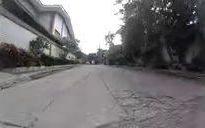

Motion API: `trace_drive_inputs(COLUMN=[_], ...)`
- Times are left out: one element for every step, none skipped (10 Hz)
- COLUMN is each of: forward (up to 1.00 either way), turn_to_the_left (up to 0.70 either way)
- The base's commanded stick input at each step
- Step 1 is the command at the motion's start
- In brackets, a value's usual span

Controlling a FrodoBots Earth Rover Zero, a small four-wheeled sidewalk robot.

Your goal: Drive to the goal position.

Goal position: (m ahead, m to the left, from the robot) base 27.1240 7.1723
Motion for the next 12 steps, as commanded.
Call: trace_drive_inputs(forward=[1.00, 1.00, 1.00, 1.00, 1.00, 1.00, 1.00, 1.00, 1.00, 1.00, 1.00, 1.00], turn_to_the_left=[0.04, 0.04, 0.04, 0.04, 0.04, 0.04, 0.04, 0.04, 0.04, 0.04, 0.04, 0.04])
